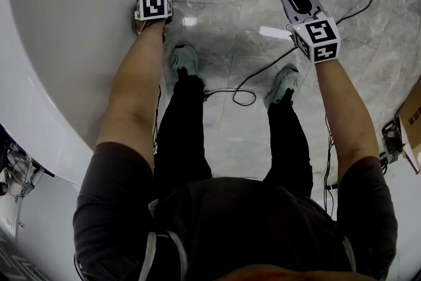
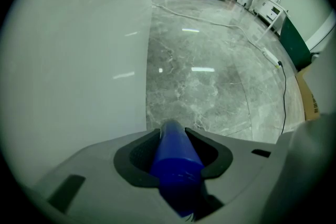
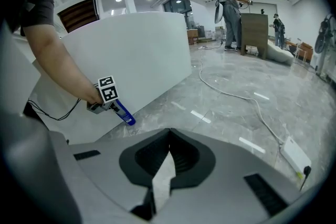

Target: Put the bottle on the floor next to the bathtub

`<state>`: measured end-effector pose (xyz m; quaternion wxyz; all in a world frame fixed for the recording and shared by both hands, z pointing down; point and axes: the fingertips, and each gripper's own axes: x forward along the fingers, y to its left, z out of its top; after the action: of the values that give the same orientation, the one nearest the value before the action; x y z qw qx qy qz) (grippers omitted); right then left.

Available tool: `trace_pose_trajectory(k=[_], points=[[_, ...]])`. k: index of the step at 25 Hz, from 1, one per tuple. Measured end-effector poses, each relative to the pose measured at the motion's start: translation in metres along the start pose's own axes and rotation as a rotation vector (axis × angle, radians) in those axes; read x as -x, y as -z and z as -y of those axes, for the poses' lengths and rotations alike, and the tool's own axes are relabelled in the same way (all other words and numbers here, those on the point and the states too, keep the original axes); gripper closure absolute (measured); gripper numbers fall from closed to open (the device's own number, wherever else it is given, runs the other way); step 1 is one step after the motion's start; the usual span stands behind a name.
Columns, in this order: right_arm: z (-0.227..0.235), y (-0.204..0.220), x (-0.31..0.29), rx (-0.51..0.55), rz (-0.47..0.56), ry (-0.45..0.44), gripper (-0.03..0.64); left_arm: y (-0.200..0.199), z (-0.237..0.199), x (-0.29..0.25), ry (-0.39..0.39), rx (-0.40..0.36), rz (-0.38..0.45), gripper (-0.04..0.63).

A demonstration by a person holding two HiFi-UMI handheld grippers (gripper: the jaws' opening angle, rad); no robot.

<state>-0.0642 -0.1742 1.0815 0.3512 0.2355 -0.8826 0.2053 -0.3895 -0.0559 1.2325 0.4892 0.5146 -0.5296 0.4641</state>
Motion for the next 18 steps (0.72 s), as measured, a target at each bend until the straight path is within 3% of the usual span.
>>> trace_pose_trajectory(k=[5, 11, 18], points=[[0.0, 0.002, 0.005, 0.005, -0.005, -0.004, 0.624, -0.004, -0.001, 0.002, -0.011, 0.011, 0.015, 0.445], [-0.002, -0.004, 0.018, 0.018, 0.005, 0.001, 0.623, -0.001, 0.001, 0.018, -0.017, 0.054, 0.064, 0.355], [-0.001, -0.034, 0.066, -0.005, 0.024, 0.042, 0.623, -0.001, 0.009, 0.078, -0.028, 0.039, 0.118, 0.328]])
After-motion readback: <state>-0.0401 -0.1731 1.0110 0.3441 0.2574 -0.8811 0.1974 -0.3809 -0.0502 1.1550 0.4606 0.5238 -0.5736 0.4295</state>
